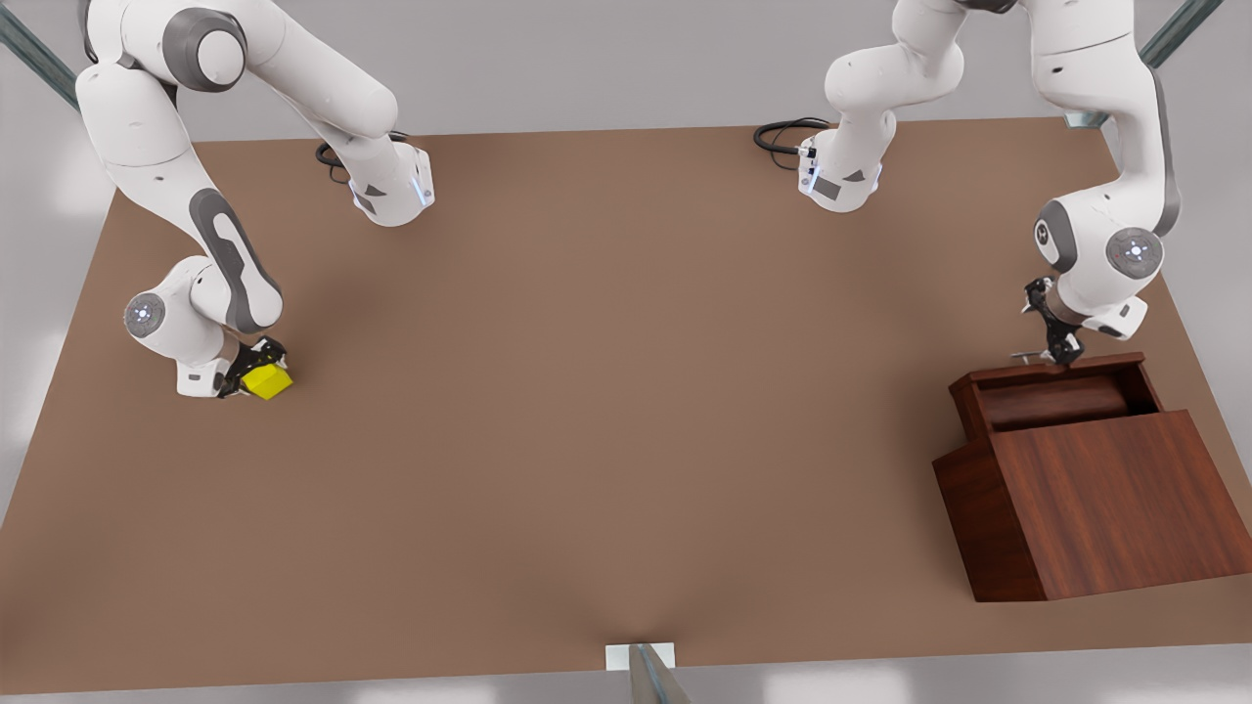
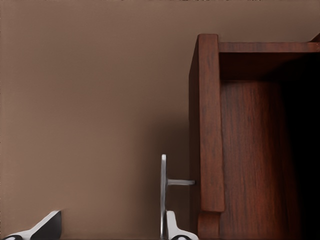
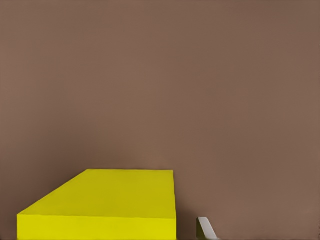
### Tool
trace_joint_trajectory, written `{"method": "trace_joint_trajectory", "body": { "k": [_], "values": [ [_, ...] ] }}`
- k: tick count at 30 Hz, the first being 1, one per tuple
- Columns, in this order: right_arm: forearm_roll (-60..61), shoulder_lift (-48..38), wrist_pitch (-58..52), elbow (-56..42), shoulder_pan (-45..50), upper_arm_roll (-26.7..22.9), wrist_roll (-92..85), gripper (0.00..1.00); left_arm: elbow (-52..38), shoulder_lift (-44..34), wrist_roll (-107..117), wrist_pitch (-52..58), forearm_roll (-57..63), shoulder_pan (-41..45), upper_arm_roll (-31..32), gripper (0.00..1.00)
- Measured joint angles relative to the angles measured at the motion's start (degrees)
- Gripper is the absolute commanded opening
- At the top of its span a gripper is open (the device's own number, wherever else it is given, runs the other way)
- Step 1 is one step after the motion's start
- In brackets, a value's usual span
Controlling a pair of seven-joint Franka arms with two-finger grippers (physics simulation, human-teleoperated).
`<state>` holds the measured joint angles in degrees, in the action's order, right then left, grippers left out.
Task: Open the drawer with left arm, place the square in the middle with right arm, and place the square in the drawer with left arm
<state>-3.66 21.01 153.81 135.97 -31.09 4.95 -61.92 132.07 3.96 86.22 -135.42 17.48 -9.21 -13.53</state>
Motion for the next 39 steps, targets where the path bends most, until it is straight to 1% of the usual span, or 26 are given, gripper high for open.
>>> {"method": "trace_joint_trajectory", "body": {
  "k": [6,9,10,11,12,13,14,15,16,18,19,20,21,22,23,25,26,28,31,33,37,39],
  "values": [
    [-0.3,0.0,0.0,-0.2,0.0,0.0,-0.1,0.62,-0.1,-0.9,0.1,2.6,0.0,-0.1,0.5,1.0],
    [-0.3,-0.3,-0.2,-0.3,0.0,0.1,-0.2,0.6,-0.7,-2.6,0.0,5.7,-0.1,0.1,1.7,1.0],
    [-0.3,-0.6,-0.2,-0.3,0.0,0.1,-0.2,0.6,-1.9,-3.6,0.1,9.6,-0.1,-0.8,3.3,1.0],
    [-0.3,-0.9,-0.5,-0.4,0.2,0.1,-0.1,0.6,-4.5,-4.9,0.2,15.4,-0.1,-1.7,5.1,1.0],
    [-0.3,-1.6,-1.4,-0.4,0.6,0.4,0.0,0.6,-7.5,-7.0,-0.2,24.1,-0.1,-2.6,7.1,1.0],
    [-0.2,-2.3,-1.7,-0.5,0.8,1.3,0.3,0.6,-13.6,-8.2,-0.5,35.3,-0.6,-3.2,10.2,1.0],
    [-0.1,-2.7,-2.2,-0.5,0.8,1.6,1.1,0.6,-20.3,-8.0,-0.9,41.8,-1.9,-0.4,11.8,1.0],
    [-0.1,-3.0,-2.9,-0.6,0.9,2.1,1.5,0.6,-27.4,-6.6,-2.6,46.0,-3.7,0.5,15.4,1.0],
    [-0.1,-2.9,-3.0,-0.6,0.8,2.1,2.2,0.59,-32.7,-4.9,-8.8,49.4,-5.0,1.1,19.2,1.0],
    [-0.1,-3.0,-3.1,-0.6,1.4,3.5,5.2,0.59,-46.3,1.0,-35.8,58.3,-6.8,4.3,24.6,1.0],
    [-0.1,-3.2,-3.8,-0.7,3.0,3.8,8.2,0.59,-49.7,3.0,-46.6,59.2,-7.3,3.3,27.0,1.0],
    [-0.1,-3.9,-5.4,-1.2,3.8,5.3,11.4,0.59,-51.0,4.0,-54.7,59.6,-7.7,-0.4,29.9,1.0],
    [0.1,-4.2,-6.8,-1.7,3.8,7.3,15.2,0.59,-51.2,4.4,-59.3,59.7,-8.1,-1.4,33.1,1.0],
    [0.1,-4.5,-7.9,-2.2,4.5,9.2,18.8,0.59,-51.8,4.7,-64.7,59.7,-8.7,1.4,34.3,1.0],
    [0.3,-4.6,-8.9,-3.1,6.2,9.7,22.3,0.59,-51.7,5.6,-65.5,59.5,-9.1,3.4,34.2,1.0],
    [0.4,-5.0,-12.6,-5.7,6.7,14.5,30.4,0.59,-51.6,7.7,-64.2,57.9,-9.7,6.1,33.8,1.0],
    [0.6,-5.0,-15.2,-7.7,7.2,16.8,33.8,0.6,-51.3,8.2,-63.0,56.2,-10.2,6.7,33.8,1.0],
    [0.7,-5.1,-19.7,-11.8,9.8,20.0,39.6,0.6,-51.3,8.0,-63.2,56.1,-10.5,7.2,33.7,1.0],
    [0.6,-5.6,-21.0,-14.3,12.0,25.9,45.6,0.6,-51.7,8.0,-64.0,56.6,-10.8,7.2,33.5,1.0],
    [0.7,-6.1,-20.9,-14.6,16.9,26.4,51.4,0.6,-51.7,7.8,-63.6,56.9,-11.0,6.6,31.7,1.0],
    [2.0,-4.8,-20.2,-17.7,26.9,26.4,61.5,0.6,-52.0,7.4,-62.9,59.4,-13.2,6.9,32.4,1.0],
    [2.2,-2.9,-20.2,-21.2,31.8,26.4,65.0,0.6,-52.8,7.4,-63.0,59.4,-14.1,7.0,32.3,1.0]
  ]
}}
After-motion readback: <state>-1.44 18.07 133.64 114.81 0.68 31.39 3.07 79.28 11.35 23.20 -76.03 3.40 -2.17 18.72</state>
